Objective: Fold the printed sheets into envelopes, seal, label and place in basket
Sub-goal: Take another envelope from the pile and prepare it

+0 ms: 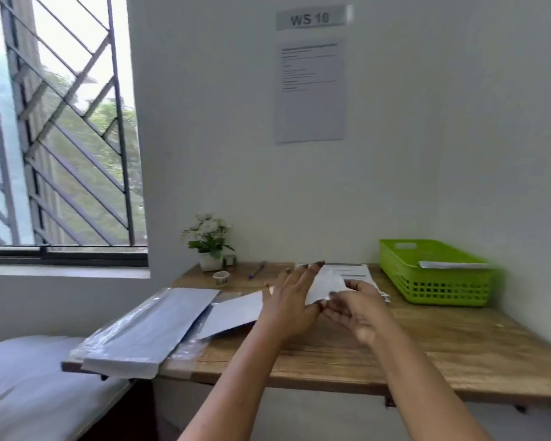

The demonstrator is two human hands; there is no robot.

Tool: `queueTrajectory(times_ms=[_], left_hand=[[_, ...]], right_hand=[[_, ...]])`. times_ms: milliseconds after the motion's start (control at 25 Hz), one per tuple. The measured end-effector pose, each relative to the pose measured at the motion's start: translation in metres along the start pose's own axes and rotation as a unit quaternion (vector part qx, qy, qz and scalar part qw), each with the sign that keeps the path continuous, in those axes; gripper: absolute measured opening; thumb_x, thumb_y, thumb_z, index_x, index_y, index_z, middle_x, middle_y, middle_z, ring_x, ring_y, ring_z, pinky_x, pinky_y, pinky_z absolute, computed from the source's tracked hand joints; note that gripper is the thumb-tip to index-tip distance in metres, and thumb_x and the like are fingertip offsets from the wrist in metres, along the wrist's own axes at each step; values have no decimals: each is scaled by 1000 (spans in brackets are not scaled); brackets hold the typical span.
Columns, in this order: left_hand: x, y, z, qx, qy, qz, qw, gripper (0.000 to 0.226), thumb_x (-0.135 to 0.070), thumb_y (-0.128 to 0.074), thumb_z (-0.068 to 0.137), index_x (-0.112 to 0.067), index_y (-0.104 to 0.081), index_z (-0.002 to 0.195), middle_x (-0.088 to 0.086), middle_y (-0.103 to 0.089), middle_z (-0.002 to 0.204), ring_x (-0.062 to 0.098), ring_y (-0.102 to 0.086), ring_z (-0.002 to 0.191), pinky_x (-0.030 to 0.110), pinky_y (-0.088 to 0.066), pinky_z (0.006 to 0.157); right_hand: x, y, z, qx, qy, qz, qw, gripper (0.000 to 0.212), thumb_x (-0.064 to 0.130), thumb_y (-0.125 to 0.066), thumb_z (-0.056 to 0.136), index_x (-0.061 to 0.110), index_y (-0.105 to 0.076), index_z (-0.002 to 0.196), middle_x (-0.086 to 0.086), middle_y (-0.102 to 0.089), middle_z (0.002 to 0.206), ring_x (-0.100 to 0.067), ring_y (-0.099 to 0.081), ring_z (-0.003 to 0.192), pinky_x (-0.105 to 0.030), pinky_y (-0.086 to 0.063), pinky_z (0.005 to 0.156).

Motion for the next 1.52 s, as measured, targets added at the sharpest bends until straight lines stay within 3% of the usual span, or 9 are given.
queueTrajectory(times_ms=[160,280,400,560,840,1000,1120,1320,1520], left_hand=[[1,-65,-10,198,24,-15,980,72,-64,-39,86,-40,-10,147,-5,-20,157,21,-18,143,51,-16,115],[4,-68,-8,196,23,-48,979,57,-61,-29,92,-35,-31,142,-2,-40,147,21,-35,136,44,-24,112],[9,-57,-1,171,21,-155,973,39,-38,-36,99,-30,-42,136,-8,-60,127,12,-44,126,34,-29,108],[29,-50,7,164,-31,-67,984,39,-30,-60,88,-40,-50,125,-12,-54,122,4,-41,115,34,-32,106],[69,-42,28,169,-1,154,973,42,-45,-52,90,-53,-40,130,-6,-31,145,22,-15,139,56,-16,111],[66,-35,31,141,-7,252,957,41,-34,-51,94,-47,-41,132,-5,-42,142,21,-32,134,48,-28,105],[52,-43,28,143,-6,227,963,45,-15,-51,92,-39,-47,130,-4,-51,135,18,-48,121,36,-43,97],[34,-60,11,240,26,135,961,63,-65,-46,83,-36,-38,139,2,-46,143,25,-44,126,39,-37,104],[31,-56,-1,249,14,84,965,67,-64,-50,82,-37,-34,141,0,-38,149,23,-37,132,36,-30,106]], right_hand=[[-13,34,-1,55,-42,-250,966,63,-4,-62,83,36,-31,120,-13,-68,84,-16,-66,57,-25,-56,48],[-14,32,-3,144,-58,-404,902,22,22,-52,96,23,-50,117,-4,-69,64,-9,-63,49,-18,-46,43],[-4,31,5,161,-3,-577,801,22,20,-43,98,25,-63,105,1,-64,61,-8,-56,46,-19,-41,45],[0,18,14,193,92,-684,697,17,32,-70,81,36,-66,97,9,-57,90,-10,-58,87,-24,-44,74],[-1,6,19,175,138,-668,710,16,42,-77,73,35,-63,79,16,-54,100,-7,-54,96,-27,-40,78],[-8,-6,17,190,156,-633,734,32,42,-78,72,33,-62,98,14,-58,100,-3,-55,91,-23,-42,75],[-8,-8,16,177,174,-626,739,31,43,-80,68,30,-65,92,13,-64,97,-3,-59,90,-24,-48,78],[-4,5,7,93,225,-652,718,28,61,-72,67,37,-62,78,15,-60,93,-5,-57,89,-29,-48,73],[0,23,-3,39,226,-647,727,50,76,-65,57,35,-64,85,17,-59,89,-5,-55,87,-30,-49,74]])
Point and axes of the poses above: each hand's wrist, its own z-axis towards the middle knuckle, its own y-axis out of the back of the hand, x = y × z, the point moved 9 cm from there along z, towards the middle knuckle
